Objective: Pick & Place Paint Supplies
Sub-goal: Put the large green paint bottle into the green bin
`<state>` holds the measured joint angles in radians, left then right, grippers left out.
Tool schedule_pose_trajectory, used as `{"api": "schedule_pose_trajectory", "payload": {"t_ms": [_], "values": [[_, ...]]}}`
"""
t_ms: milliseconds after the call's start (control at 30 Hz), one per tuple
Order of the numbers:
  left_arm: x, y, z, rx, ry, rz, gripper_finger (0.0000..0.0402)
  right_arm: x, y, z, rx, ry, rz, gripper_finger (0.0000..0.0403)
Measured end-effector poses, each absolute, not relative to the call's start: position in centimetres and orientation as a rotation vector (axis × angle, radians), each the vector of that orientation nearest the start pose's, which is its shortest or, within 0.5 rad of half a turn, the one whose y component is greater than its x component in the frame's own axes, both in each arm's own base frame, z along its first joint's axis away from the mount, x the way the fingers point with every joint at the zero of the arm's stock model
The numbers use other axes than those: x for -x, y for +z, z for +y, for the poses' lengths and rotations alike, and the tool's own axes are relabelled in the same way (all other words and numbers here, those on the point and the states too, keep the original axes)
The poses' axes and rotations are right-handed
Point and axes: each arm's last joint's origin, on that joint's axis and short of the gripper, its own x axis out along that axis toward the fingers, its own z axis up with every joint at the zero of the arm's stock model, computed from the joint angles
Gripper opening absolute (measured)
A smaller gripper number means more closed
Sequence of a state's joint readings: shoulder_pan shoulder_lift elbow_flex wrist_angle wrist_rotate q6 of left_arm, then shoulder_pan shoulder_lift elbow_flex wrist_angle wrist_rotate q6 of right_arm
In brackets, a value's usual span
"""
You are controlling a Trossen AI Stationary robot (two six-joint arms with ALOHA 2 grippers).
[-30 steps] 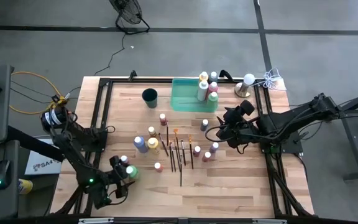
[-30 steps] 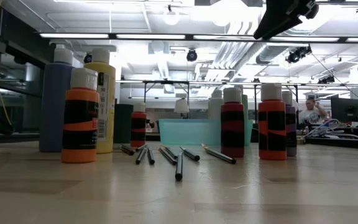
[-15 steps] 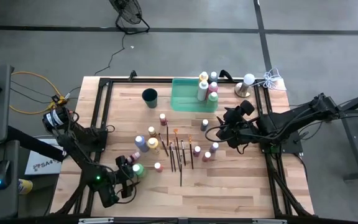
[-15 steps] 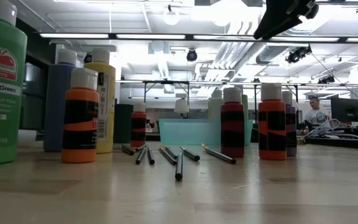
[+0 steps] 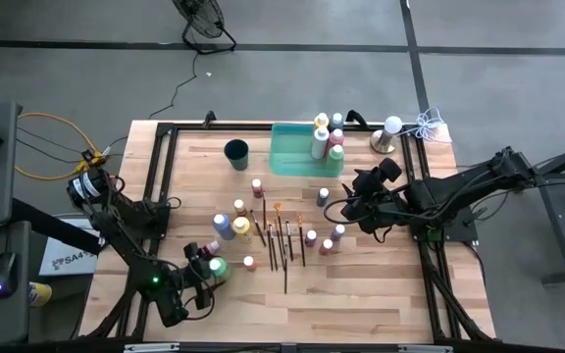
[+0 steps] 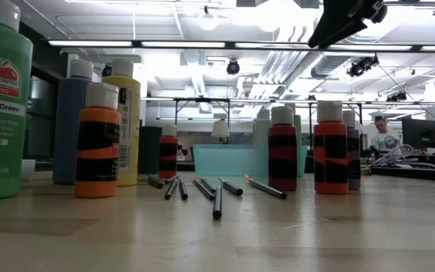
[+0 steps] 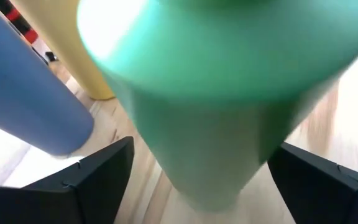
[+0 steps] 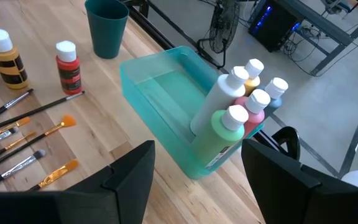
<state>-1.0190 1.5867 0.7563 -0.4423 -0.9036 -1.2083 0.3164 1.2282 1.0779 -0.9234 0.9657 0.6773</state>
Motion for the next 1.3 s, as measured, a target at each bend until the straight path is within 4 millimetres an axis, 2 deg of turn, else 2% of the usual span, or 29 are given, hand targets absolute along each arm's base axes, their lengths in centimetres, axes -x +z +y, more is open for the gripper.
{"api": "schedule_pose_trajectory", "payload": {"t_ms": [233,467,600,900,1167,1300], "values": [[-16.4,14.5,-20.2,0.124,0.349,0.641,0.0287,-21.9,30.1,4.7,0.037,-0.826,0.618,0.0235],[-16.5,14.5,-20.1,0.092,0.336,0.664,0.0208,-21.9,30.1,4.7,0.037,-0.825,0.618,0.0235],[-16.4,15.2,-20.0,0.088,0.306,0.669,0.0173,-22.0,30.1,4.7,0.027,-0.818,0.613,0.0235],[-15.9,18.5,-19.2,0.088,0.242,0.598,0.0162,-22.5,30.3,4.9,0.013,-0.768,0.605,0.0235],[-15.6,22.1,-17.3,0.065,0.212,0.508,0.0160,-24.3,31.6,5.8,0.037,-0.551,0.530,0.0235],[-16.3,23.7,-15.9,0.046,0.197,0.482,0.0160,-25.0,32.5,6.2,0.044,-0.438,0.468,0.0235]]}}
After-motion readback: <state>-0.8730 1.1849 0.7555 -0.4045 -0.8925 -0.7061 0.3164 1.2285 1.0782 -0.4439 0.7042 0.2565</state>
